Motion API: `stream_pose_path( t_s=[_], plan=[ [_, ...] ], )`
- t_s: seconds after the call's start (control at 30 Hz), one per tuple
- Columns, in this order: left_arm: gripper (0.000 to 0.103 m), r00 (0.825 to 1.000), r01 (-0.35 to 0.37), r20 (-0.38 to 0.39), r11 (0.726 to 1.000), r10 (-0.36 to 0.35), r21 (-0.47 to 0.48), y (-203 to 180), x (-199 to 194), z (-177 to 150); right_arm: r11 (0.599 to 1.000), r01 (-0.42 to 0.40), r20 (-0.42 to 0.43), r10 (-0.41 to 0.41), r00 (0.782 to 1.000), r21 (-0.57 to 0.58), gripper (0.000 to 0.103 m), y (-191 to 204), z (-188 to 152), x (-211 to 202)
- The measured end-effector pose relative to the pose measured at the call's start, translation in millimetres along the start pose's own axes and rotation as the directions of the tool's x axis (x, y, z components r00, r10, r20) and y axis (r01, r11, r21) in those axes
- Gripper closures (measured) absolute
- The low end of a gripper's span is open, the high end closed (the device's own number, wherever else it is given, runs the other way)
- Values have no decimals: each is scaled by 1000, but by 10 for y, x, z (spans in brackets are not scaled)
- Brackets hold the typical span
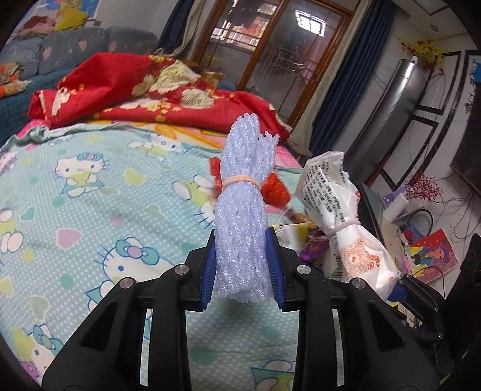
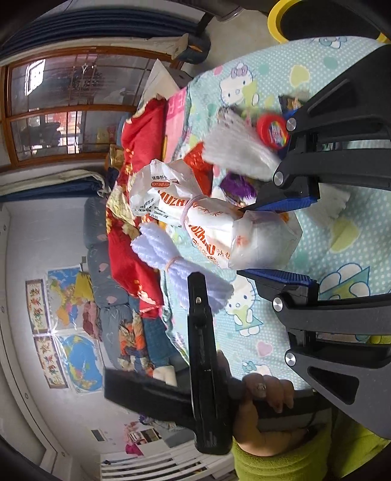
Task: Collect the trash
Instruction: 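Carry the foam net and white bag with both tools over the yellow-rimmed bin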
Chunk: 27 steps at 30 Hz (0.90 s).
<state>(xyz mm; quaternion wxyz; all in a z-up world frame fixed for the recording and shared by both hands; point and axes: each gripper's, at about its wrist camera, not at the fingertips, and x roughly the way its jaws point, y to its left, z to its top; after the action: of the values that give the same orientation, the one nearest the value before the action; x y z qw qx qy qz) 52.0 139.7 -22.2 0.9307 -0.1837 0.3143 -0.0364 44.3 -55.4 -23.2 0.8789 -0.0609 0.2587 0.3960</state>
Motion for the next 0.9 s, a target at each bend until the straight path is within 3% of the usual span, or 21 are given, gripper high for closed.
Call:
stream_pose_path(
  t_s=[0.47, 0.9],
  plan=[
    [79, 996, 86, 10, 993, -87, 78, -491, -40, -17, 991, 104, 66, -109, 992, 81, 71, -390, 20, -414],
    [79, 988, 152, -33, 974, -148, 168, -993, 118, -129, 959, 220, 86, -238, 967, 176, 71, -851, -97, -750]
  ],
)
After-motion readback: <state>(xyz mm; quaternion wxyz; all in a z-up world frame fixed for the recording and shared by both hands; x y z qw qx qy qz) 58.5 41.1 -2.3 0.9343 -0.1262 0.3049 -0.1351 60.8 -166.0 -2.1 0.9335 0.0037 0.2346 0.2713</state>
